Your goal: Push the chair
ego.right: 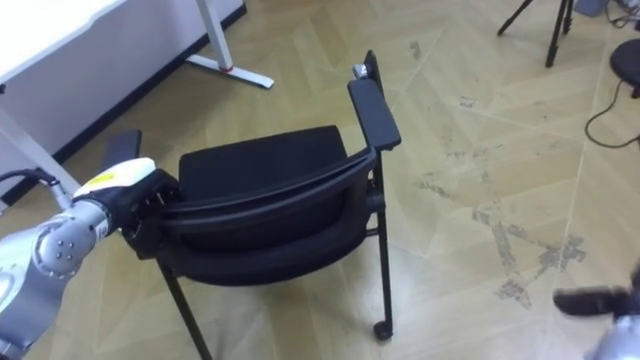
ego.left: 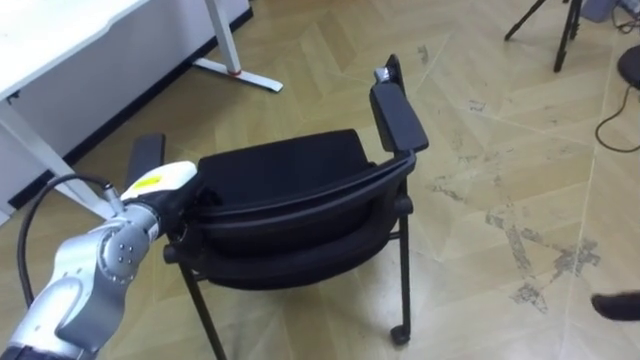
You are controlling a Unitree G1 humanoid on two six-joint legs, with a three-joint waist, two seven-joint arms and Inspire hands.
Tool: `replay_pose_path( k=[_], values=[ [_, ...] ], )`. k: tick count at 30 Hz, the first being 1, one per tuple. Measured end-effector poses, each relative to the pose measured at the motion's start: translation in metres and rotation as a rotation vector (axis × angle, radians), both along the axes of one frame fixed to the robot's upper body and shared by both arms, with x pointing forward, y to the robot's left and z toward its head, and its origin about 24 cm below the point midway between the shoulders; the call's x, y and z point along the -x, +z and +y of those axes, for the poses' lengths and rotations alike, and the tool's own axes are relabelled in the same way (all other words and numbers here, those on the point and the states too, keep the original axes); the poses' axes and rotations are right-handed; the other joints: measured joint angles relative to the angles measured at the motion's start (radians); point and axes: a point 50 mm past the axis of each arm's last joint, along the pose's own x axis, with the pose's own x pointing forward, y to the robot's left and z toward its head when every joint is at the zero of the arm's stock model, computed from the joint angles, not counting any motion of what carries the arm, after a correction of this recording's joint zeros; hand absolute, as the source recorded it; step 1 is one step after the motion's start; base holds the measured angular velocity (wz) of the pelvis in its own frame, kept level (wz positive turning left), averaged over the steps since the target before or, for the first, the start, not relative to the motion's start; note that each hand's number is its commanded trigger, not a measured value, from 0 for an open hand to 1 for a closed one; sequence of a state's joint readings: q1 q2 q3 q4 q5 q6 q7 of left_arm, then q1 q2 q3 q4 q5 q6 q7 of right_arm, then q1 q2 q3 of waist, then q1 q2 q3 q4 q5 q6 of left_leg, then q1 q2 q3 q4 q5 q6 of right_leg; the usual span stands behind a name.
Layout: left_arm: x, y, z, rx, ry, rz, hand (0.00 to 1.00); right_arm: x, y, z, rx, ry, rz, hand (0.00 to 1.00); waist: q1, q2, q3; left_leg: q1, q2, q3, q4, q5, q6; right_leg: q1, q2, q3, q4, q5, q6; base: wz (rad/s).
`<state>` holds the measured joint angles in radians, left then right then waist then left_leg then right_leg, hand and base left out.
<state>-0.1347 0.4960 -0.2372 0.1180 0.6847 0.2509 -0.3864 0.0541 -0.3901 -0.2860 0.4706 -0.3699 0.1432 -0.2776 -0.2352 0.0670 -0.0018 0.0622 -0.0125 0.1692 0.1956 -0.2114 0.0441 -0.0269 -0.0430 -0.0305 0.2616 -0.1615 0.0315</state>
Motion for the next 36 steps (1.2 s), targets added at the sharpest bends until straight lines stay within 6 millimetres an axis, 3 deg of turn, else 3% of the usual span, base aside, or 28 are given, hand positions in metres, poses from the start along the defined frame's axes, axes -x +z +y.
replay_pose_path(
  k=[6,9,15,24,31,36],
  values=[
    [-0.001,0.001,-0.003,0.004,-0.017,-0.034,1.00,-0.029,0.035,0.033,0.129,0.214,-0.075,0.00,0.025,0.002,0.0039,0.000,0.001,0.005,-0.008,0.000,0.000,-0.007,0.002,0.003,-0.004,0.000,0.000,-0.02],
    [-0.001,0.001,-0.005,0.005,-0.029,-0.050,1.00,-0.037,0.041,0.046,0.162,0.286,-0.075,0.00,0.036,0.003,0.0043,0.002,0.001,0.009,-0.009,0.000,0.000,-0.008,0.003,0.007,-0.001,0.001,-0.001,-0.07],
    [-0.002,0.004,-0.008,0.012,-0.049,-0.086,1.00,-0.061,0.052,0.065,0.197,0.389,-0.079,0.00,0.076,0.002,0.0136,0.002,0.001,0.036,-0.014,0.000,0.000,-0.027,0.006,0.033,0.016,0.000,0.001,-0.12],
    [-0.004,0.006,-0.009,0.010,-0.069,-0.118,1.00,-0.088,0.076,0.093,0.202,0.523,-0.135,0.00,0.085,-0.011,0.0194,-0.003,0.002,0.034,-0.008,0.000,0.000,-0.031,0.005,0.031,0.020,-0.001,0.000,0.00],
    [-0.009,0.008,-0.009,0.002,-0.096,-0.126,1.00,-0.095,0.083,0.111,0.210,0.627,-0.116,0.00,0.103,-0.036,0.0188,-0.002,0.004,0.035,0.003,0.000,0.000,-0.033,0.005,0.027,0.032,-0.004,-0.003,0.01],
    [-0.011,0.007,-0.008,-0.012,-0.106,-0.128,1.00,-0.095,0.073,0.126,0.191,0.730,-0.031,0.00,0.106,-0.052,0.0175,0.002,0.007,0.033,0.002,0.000,0.000,-0.022,0.009,0.026,0.029,-0.002,-0.006,0.00]
  ],
)
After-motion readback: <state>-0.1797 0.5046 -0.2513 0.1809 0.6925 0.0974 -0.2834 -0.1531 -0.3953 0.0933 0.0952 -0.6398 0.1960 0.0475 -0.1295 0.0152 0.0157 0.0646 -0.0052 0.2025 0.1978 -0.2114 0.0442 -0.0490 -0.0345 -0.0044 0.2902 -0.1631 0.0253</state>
